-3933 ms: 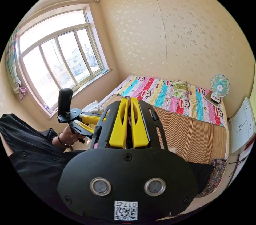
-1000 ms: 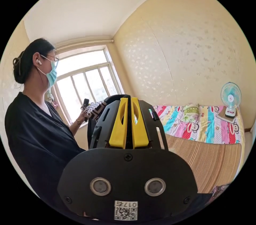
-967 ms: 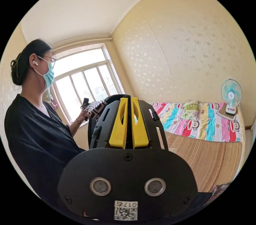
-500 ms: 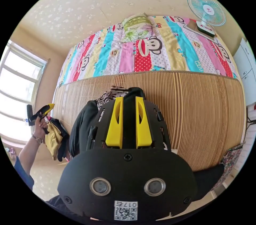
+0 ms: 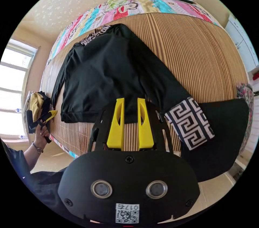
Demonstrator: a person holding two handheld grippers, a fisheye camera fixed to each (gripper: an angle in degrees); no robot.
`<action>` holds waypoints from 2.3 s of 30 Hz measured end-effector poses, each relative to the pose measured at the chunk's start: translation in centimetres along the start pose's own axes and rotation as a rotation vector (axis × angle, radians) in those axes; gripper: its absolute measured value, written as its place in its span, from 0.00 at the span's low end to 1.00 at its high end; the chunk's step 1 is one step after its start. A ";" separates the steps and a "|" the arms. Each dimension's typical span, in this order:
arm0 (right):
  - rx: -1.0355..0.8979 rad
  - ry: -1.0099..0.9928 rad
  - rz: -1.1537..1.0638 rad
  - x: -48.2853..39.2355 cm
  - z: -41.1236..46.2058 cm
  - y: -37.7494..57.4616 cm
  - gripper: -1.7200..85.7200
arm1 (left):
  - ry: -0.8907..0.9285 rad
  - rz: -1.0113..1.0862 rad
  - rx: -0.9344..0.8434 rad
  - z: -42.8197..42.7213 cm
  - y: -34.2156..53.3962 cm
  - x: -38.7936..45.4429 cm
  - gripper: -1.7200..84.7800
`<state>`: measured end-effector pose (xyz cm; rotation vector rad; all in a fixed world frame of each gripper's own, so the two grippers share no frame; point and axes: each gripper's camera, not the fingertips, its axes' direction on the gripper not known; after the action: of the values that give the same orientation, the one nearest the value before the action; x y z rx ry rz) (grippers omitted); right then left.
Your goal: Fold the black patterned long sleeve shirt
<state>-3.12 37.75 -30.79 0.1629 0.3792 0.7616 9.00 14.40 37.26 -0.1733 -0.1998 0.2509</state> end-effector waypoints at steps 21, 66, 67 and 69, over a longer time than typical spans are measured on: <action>-0.028 -0.332 0.202 12.9 -2.5 2.7 0.05 | 0.061 0.004 -0.022 -15.0 10.2 -12.8 0.02; 0.164 -0.029 0.350 22.3 -13.7 8.7 0.12 | 0.080 -0.133 -0.024 -29.3 28.0 -24.2 0.07; 0.170 -0.014 0.368 23.2 -13.7 8.2 0.13 | 0.085 -0.121 -0.031 -29.1 27.9 -23.9 0.06; 0.159 -0.014 0.386 24.4 -13.0 7.5 0.13 | 0.096 -0.091 -0.041 -28.6 27.5 -23.0 0.06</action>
<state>3.13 60.26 -47.41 0.3983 0.3998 1.1098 -12.91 30.50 0.29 -0.2159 -0.1168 0.1479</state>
